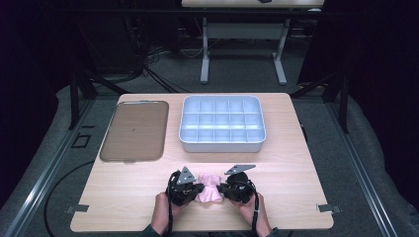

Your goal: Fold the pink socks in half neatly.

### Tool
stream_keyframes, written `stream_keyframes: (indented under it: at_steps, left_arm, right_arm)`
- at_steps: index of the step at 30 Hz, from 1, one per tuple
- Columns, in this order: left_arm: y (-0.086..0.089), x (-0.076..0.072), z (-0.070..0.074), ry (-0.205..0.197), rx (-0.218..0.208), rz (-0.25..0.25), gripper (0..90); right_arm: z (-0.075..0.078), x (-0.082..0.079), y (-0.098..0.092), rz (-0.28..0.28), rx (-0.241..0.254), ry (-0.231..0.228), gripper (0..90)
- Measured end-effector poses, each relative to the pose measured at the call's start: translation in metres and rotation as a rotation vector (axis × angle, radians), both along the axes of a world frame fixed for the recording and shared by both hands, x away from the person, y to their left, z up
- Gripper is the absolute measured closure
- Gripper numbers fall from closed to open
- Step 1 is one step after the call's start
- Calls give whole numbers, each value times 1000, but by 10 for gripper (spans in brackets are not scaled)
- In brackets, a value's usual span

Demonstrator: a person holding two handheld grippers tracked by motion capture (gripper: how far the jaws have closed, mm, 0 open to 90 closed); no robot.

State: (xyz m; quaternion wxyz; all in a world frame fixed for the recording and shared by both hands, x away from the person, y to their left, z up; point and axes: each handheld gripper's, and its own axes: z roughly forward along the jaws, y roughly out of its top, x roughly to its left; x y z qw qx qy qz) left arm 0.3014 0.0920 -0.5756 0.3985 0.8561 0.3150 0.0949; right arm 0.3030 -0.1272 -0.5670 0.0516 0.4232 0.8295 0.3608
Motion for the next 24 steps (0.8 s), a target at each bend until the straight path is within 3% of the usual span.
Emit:
stream_keyframes:
  at_steps: [24]
  left_arm:
    - [-4, 1, -3, -1, -6, -1, 882]
  right_arm:
    - [3, -3, -6, -1, 14, -12, 847]
